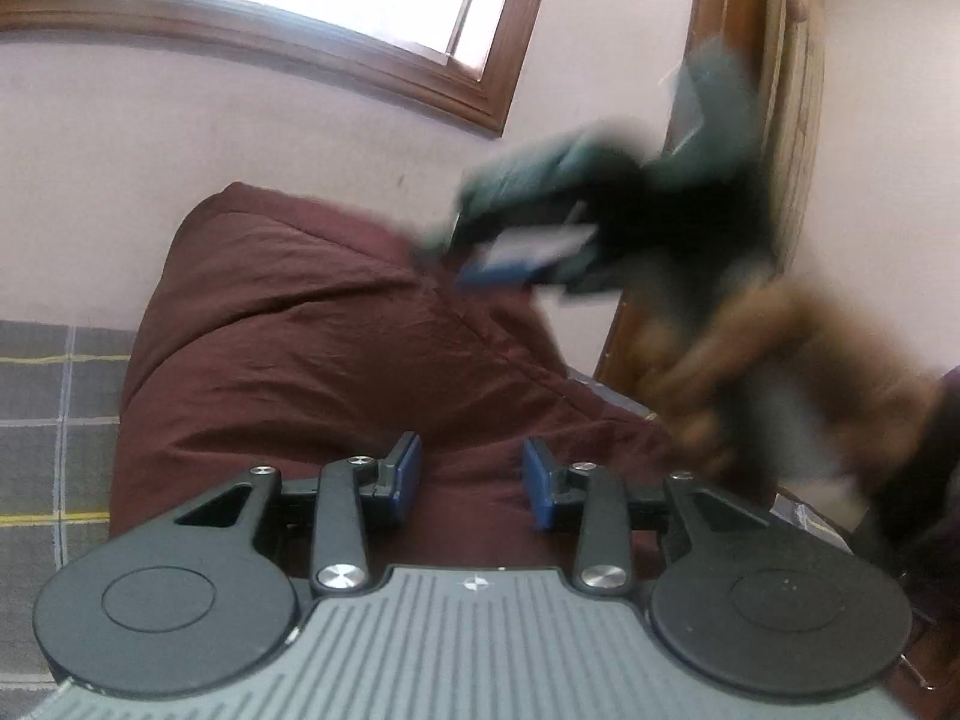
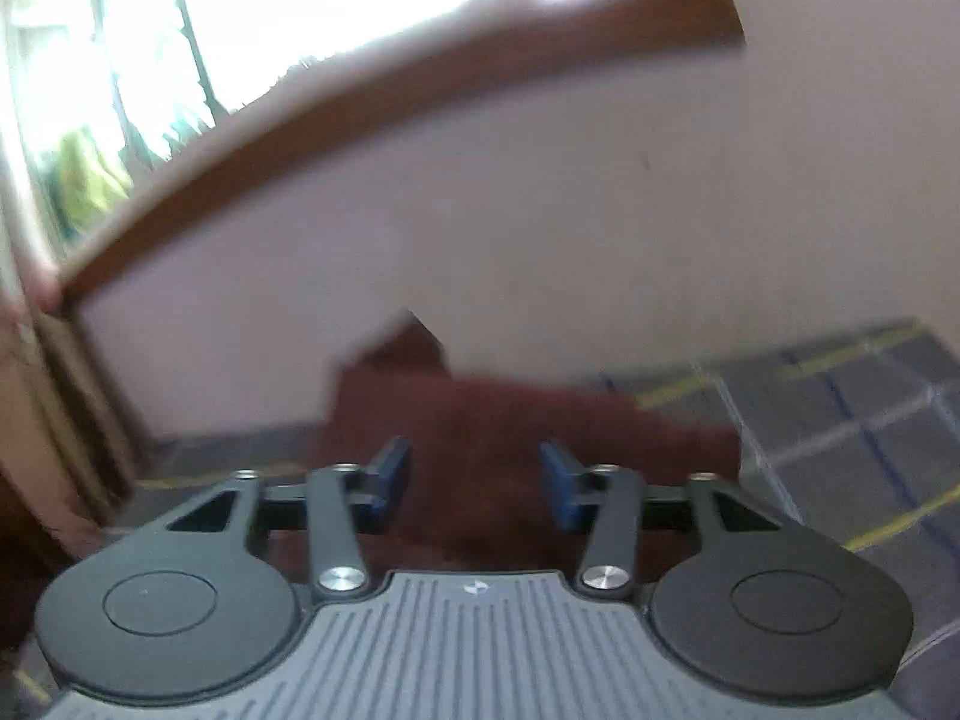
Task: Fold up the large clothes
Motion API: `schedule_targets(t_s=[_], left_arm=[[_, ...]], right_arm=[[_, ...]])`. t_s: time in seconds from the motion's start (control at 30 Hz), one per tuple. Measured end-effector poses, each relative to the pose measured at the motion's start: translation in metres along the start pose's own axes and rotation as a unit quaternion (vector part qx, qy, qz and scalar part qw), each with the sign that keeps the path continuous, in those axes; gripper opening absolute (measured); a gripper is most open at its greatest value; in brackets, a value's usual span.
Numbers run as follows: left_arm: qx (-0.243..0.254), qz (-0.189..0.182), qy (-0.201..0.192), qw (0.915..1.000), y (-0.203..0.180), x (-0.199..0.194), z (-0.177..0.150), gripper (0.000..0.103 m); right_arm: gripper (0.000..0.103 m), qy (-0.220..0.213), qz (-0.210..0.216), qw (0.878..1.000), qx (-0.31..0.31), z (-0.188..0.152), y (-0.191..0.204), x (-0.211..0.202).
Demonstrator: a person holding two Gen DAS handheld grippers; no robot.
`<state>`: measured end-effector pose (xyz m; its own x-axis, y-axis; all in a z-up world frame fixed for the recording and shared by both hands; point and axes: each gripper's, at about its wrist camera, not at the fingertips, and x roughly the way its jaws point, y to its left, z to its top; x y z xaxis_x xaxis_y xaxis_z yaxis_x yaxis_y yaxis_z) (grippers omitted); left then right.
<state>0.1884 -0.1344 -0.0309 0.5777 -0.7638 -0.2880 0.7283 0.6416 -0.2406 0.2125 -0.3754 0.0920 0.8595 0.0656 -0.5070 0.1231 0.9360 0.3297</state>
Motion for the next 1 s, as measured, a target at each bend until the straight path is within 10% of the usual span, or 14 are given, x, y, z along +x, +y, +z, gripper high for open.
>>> schedule_targets(t_s=[0.13,0.2,0.27,1.0], left_arm=[[0.001,0.006,-0.015,0.9999,0.0,-0.015,0.006,0.046],[-0.005,0.024,-0.033,0.9991,0.003,-0.021,0.014,0.075],[-0.013,0.049,-0.058,0.997,0.008,-0.024,0.023,0.082],[-0.005,0.146,-0.013,0.9892,0.026,0.088,0.083,0.096]], right_arm=[[0.032,0.009,-0.044,0.999,0.011,-0.034,-0.017,0.028],[0.032,0.009,-0.059,0.998,0.015,-0.043,-0.026,0.033],[0.031,0.012,-0.06,0.998,0.032,-0.053,-0.039,0.038],[0.031,-0.013,-0.023,0.998,0.053,-0.086,-0.069,0.045]])
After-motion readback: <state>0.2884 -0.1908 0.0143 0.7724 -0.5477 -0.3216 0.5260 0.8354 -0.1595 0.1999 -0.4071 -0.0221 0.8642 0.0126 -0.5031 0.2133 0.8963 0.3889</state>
